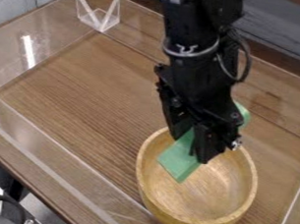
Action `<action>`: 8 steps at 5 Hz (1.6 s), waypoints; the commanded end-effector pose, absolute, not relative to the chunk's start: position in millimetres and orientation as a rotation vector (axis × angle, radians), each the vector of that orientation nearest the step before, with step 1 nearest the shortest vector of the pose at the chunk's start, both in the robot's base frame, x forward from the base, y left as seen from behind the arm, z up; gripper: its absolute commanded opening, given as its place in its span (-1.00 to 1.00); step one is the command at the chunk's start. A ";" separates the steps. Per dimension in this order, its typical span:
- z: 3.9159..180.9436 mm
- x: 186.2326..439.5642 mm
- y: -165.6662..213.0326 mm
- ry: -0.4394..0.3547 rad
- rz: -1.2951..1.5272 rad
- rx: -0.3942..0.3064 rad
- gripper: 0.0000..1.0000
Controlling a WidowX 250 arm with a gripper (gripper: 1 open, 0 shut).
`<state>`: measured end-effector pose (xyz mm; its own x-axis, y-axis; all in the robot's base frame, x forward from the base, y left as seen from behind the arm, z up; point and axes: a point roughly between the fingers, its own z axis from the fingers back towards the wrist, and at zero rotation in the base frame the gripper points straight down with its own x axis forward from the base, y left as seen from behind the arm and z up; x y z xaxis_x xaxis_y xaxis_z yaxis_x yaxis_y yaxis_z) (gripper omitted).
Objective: Put the green block in the brown bowl
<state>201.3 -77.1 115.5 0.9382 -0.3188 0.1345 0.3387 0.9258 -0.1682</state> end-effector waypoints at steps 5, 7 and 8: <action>112.6 218.7 -62.7 -0.141 -0.306 -0.205 1.00; 110.8 225.0 -50.8 -0.144 -0.287 -0.209 1.00; 110.8 228.1 -44.1 -0.146 -0.275 -0.209 1.00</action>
